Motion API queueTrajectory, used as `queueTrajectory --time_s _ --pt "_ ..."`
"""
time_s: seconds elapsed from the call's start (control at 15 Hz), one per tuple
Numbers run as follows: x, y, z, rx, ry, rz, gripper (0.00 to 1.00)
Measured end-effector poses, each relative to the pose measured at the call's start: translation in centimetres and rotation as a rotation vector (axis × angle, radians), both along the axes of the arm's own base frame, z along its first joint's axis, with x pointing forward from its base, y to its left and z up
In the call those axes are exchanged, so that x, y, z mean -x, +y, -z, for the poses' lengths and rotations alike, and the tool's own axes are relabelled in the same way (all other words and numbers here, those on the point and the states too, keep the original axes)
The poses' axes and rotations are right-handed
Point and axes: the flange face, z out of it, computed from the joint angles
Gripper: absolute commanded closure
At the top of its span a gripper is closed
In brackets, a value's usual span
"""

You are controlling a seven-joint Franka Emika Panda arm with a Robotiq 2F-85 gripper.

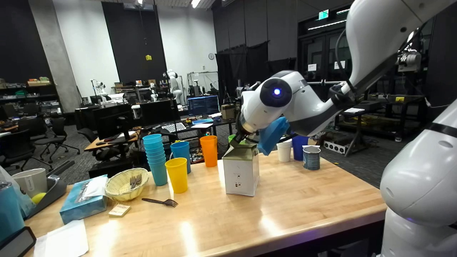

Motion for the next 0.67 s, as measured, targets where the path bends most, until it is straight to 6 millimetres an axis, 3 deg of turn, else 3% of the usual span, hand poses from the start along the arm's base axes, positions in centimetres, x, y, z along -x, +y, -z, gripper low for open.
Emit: queueTrajectory --time_s 0.67 --pt "-0.2 -1.6 0.9 -0.03 0.044 0.018 0.0"
